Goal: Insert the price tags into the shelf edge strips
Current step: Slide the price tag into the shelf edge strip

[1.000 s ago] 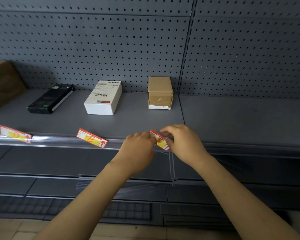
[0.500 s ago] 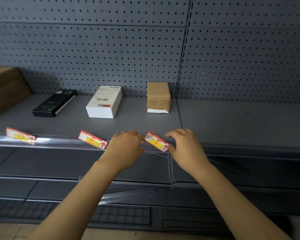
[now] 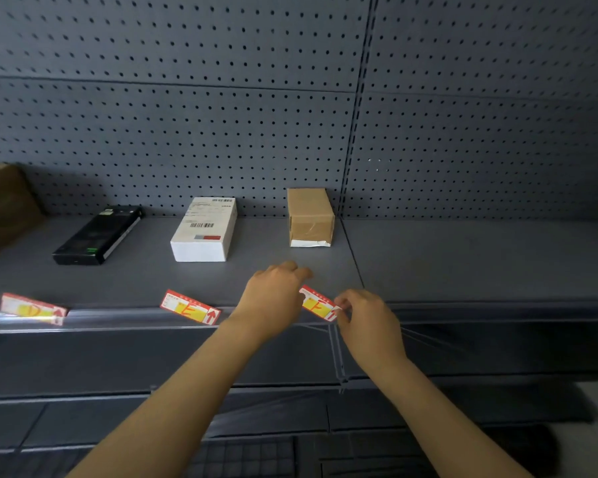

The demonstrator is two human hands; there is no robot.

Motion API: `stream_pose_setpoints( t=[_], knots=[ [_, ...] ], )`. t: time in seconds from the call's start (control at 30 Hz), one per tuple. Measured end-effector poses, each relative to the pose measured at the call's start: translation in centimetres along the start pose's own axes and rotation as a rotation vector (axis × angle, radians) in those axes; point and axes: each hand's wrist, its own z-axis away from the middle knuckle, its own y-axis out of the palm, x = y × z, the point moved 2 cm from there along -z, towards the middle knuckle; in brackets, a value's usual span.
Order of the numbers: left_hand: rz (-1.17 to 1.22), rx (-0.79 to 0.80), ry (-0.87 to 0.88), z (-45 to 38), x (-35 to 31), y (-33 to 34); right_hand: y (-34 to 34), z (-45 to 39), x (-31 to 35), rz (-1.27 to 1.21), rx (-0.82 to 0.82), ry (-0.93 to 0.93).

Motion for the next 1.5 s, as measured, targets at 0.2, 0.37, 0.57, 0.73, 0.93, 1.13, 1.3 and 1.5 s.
stream_pose_setpoints(
  t=[0.2, 0.37, 0.57, 0.73, 0.93, 1.13, 1.3, 1.5],
  knots=[
    [0.075, 0.030, 0.024, -0.3, 0.4, 0.6, 0.6, 0.3, 0.5, 0.053, 0.018, 0.021],
    [0.169, 0.042, -0.001, -0.1, 0.5, 1.0, 0.5, -0.3, 0.3, 0.057, 0.015, 0.017],
    [0.231, 0.004, -0.083, 0.6, 0.8, 1.9, 0.7, -1.3, -0.2, 0.198, 0.089, -0.120],
    [0.243, -0.021, -0.125, 0.5, 0.6, 1.9, 1.0, -1.7, -0.2, 0.351, 0.134, -0.299],
    [0.257, -0.042, -0.165, 0.4, 0.5, 1.8, 1.2, -2.6, -0.3, 0.464, 0.129, -0.388],
    [0.129, -0.056, -0.189, 1.0, 0.0, 2.5, 1.1, -2.8, 0.2, 0.457, 0.126, -0.438],
    [-0.032, -0.111, -0.155, 1.8, -0.2, 3.4, 1.0, -2.5, 0.2, 0.471, 0.123, -0.490],
    [-0.042, -0.114, -0.180, 2.4, -0.1, 4.4, 1.4, -1.7, -0.3, 0.430, 0.152, -0.497]
  ],
)
